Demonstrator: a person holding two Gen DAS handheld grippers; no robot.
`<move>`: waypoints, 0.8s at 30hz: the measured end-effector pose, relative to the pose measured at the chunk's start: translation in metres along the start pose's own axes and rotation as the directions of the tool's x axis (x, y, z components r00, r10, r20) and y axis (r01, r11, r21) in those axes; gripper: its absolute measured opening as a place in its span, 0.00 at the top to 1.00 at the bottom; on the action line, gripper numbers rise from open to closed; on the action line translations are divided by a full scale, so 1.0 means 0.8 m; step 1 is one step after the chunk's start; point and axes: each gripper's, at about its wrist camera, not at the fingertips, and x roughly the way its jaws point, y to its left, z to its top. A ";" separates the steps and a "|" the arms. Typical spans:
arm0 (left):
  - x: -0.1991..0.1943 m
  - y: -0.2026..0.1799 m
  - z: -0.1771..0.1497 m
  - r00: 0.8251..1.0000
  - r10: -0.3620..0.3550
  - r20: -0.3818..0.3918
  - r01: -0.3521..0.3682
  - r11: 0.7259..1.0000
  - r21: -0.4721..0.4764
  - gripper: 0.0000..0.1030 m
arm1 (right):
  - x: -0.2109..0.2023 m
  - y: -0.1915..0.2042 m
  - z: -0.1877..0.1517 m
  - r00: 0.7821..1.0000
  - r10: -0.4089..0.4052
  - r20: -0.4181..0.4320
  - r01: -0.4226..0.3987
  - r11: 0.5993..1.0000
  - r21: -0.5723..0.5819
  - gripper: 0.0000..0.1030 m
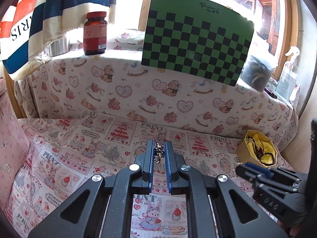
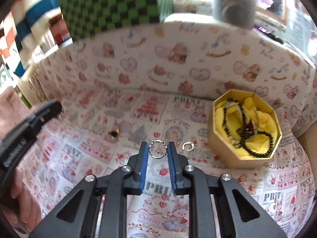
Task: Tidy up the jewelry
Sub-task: 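Lift the charm with the left tool while the right tool grasps a silver ring, then carry the charm and ring into the gold box and open both tools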
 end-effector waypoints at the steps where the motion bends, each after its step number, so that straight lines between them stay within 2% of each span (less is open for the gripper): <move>1: -0.002 -0.001 0.000 1.000 0.001 0.007 -0.001 1.000 0.003 0.91 | -0.004 -0.003 -0.002 1.000 0.002 0.021 -0.002 1.000 0.001 0.83; 6: -0.008 -0.003 0.002 0.999 -0.008 0.035 0.008 1.000 0.010 0.91 | -0.029 -0.019 -0.005 0.992 0.023 0.123 -0.023 1.000 0.002 0.83; 11: -0.014 -0.010 0.003 0.999 -0.017 0.035 0.016 1.000 0.023 0.91 | -0.062 -0.045 -0.006 0.965 0.005 0.262 -0.018 0.999 0.047 0.83; 19: -0.024 -0.015 0.002 0.998 -0.033 0.058 0.031 0.999 0.032 0.91 | -0.094 -0.078 0.005 0.941 -0.020 0.338 -0.013 0.995 0.095 0.83; 24: -0.038 -0.018 0.004 0.995 -0.048 0.087 0.044 0.998 0.046 0.91 | -0.102 -0.096 -0.002 0.933 -0.003 0.361 -0.054 0.988 0.148 0.83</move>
